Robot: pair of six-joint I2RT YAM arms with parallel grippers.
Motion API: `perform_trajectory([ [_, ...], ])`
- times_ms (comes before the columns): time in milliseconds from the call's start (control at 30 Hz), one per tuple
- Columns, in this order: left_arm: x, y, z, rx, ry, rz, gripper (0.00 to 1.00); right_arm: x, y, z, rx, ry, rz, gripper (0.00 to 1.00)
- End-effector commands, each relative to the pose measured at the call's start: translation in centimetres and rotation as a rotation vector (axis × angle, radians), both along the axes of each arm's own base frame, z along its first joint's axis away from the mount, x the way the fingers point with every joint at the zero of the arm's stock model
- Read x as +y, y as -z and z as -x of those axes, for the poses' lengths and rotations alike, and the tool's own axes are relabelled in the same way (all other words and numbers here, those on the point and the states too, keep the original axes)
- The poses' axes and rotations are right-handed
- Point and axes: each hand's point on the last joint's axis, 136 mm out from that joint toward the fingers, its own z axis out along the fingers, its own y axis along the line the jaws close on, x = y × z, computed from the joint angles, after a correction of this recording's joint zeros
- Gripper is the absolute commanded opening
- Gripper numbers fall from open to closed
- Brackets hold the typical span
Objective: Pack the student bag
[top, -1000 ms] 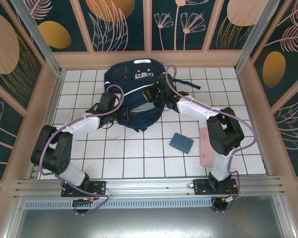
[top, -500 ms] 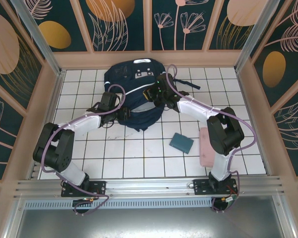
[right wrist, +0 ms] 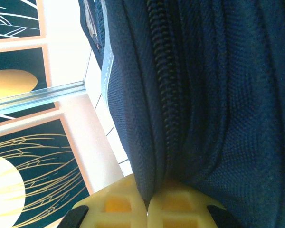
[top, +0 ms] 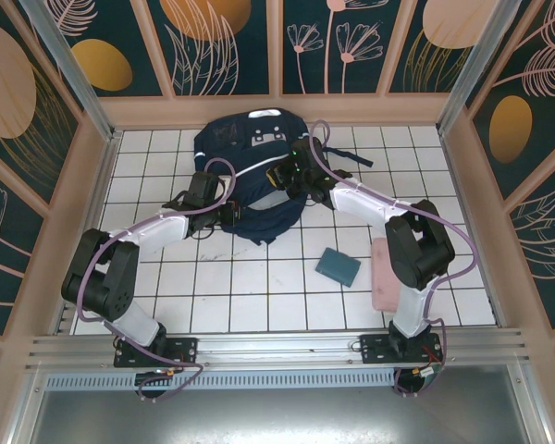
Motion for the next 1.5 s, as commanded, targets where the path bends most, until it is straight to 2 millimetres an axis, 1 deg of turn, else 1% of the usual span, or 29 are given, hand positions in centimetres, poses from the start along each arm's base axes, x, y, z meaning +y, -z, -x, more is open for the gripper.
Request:
perform_trajectory([
  [0,0.7,-1.0,-0.1,-0.033,-0.024,-0.02,0.0,0.9,-6.9,-0.5,-0.178,-0.042,-0.112,0.0],
  [100,1.9,-1.8,0.3,-0.061,-0.073,-0.045,0.0,0.4,-7.2,-0.6,-0.191,-0.025,-0.101,0.0],
  [233,5.1,-2.9,0.9,-0.113,-0.209,-0.121,0.0,-0.5,-7.8,-0.5,-0.208,0.001,-0.089,0.0],
  [333,6.1,-3.4,1.2,-0.143,-0.259,-0.121,0.0,-0.7,-8.1,-0.4,-0.213,0.011,-0.087,0.0],
  [400,7.0,-3.6,1.2,-0.163,-0.307,-0.135,0.0,-0.6,-8.2,-0.3,-0.214,0.007,-0.091,0.0],
  [467,8.4,-3.6,1.0,-0.18,-0.377,-0.178,0.0,-0.6,-8.2,-0.3,-0.21,0.006,-0.093,0.0],
  [567,9.6,-4.1,0.6,-0.203,-0.445,-0.211,0.0,-0.6,-8.1,-0.1,-0.207,0.004,-0.092,0.0],
  [667,10.1,-4.5,-0.1,-0.232,-0.49,-0.22,0.0,-0.7,-8.4,0.1,-0.212,0.0,-0.097,0.0],
  [733,10.2,-4.4,-0.7,-0.238,-0.51,-0.223,0.0,-0.7,-8.6,0.3,-0.212,-0.01,-0.103,0.0],
  [900,10.8,-3.3,-2.3,-0.215,-0.59,-0.258,0.0,-0.3,-8.9,1.8,-0.203,-0.047,-0.118,0.0],
  [967,11.2,-2.9,-2.7,-0.201,-0.631,-0.271,0.0,-0.5,-8.7,2.4,-0.195,-0.052,-0.122,0.0],
  [1000,11.0,-2.9,-2.9,-0.191,-0.631,-0.266,0.0,-0.6,-8.5,2.6,-0.192,-0.051,-0.117,0.0],
  [1033,10.9,-3.1,-2.9,-0.181,-0.63,-0.254,0.12,-0.8,-8.1,2.8,-0.182,-0.05,-0.108,0.0],
  [1067,10.6,-3.3,-2.9,-0.174,-0.628,-0.238,0.27,-1.0,-7.7,3.0,-0.173,-0.054,-0.094,0.04],
  [1100,10.4,-3.6,-2.8,-0.168,-0.623,-0.223,0.37,-1.1,-7.2,3.2,-0.164,-0.062,-0.073,0.16],
  [1133,10.4,-3.9,-2.5,-0.162,-0.621,-0.214,0.48,-1.3,-6.5,3.5,-0.148,-0.074,-0.036,0.32],
  [1167,10.3,-4.2,-2.2,-0.155,-0.616,-0.209,0.58,-1.7,-5.8,3.8,-0.138,-0.086,0.013,0.44],
  [1233,10.8,-4.4,-1.3,-0.138,-0.625,-0.219,0.68,-2.9,-4.4,4.4,-0.134,-0.099,0.128,0.58],
  [1267,11.0,-4.5,-1.0,-0.135,-0.629,-0.222,0.72,-3.8,-3.6,4.7,-0.13,-0.097,0.189,0.61],
  [1367,11.1,-4.6,0.0,-0.118,-0.62,-0.216,0.79,-9.1,-1.1,5.3,-0.108,-0.033,0.427,0.66],
  [1400,11.1,-4.8,0.1,-0.117,-0.623,-0.209,0.81,-11.4,-0.3,5.7,-0.091,-0.003,0.512,0.68],
  [1433,11.1,-5.0,0.3,-0.117,-0.626,-0.201,0.83,-14.2,0.5,6.1,-0.066,0.038,0.608,0.71],
  [1467,11.1,-5.2,0.4,-0.12,-0.626,-0.19,0.84,-15.7,0.9,7.0,-0.052,0.052,0.664,0.73],
])
